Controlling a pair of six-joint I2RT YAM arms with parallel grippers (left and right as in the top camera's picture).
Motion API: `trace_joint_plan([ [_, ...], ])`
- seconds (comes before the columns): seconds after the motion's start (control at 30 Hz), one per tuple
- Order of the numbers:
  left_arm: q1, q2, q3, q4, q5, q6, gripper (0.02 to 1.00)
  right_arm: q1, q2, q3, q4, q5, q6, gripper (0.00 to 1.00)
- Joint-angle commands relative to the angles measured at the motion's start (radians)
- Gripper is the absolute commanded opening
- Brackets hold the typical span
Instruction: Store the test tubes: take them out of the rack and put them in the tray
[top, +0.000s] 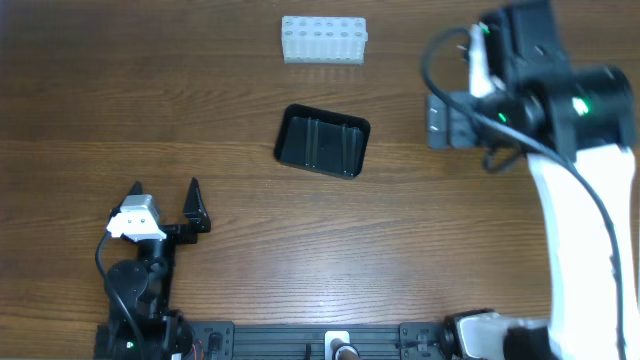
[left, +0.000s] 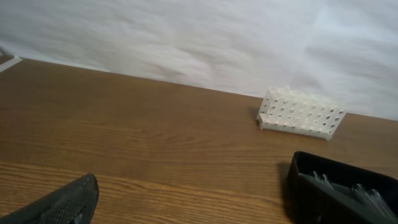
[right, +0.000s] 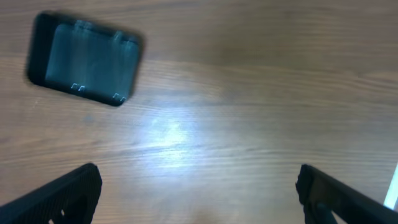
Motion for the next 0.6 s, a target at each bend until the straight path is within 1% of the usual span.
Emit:
trace_joint_plan([
  [0.03,-0.003,-0.008,-0.005,-0.004,0.013,0.018,0.998,-0.061,-0.17,-0.241,0.121,0.048,-0.016,0.993],
  [0.2,-0.003,-0.008,-0.004,-0.004,0.013,0.018,0.998,-0.083,-0.355,-0.549,0.362,0.044,-0.019,0.993],
  [0.3,-0.003,-0.008,-0.004,-0.004,0.013,0.018,0.998,-0.083,-0.435,-0.71,0.517,0.014,-0.052,0.991],
  [0.4,-0.003,-0.008,-0.005,-0.004,0.013,0.018,0.998,-0.083,-0.492,-0.84,0.674,-0.013,-0.072,0.991],
  [0.53,-0.003,-0.008,-0.005,-0.004,0.013,0.018,0.996,-0.083,-0.548,-0.975,0.912,-0.014,-0.077,0.991],
  [0.6,-0.003,-0.008,-0.005,-0.004,0.013,0.018,0.998,-0.083,-0.574,-1.045,1.07,-0.011,-0.125,0.991],
])
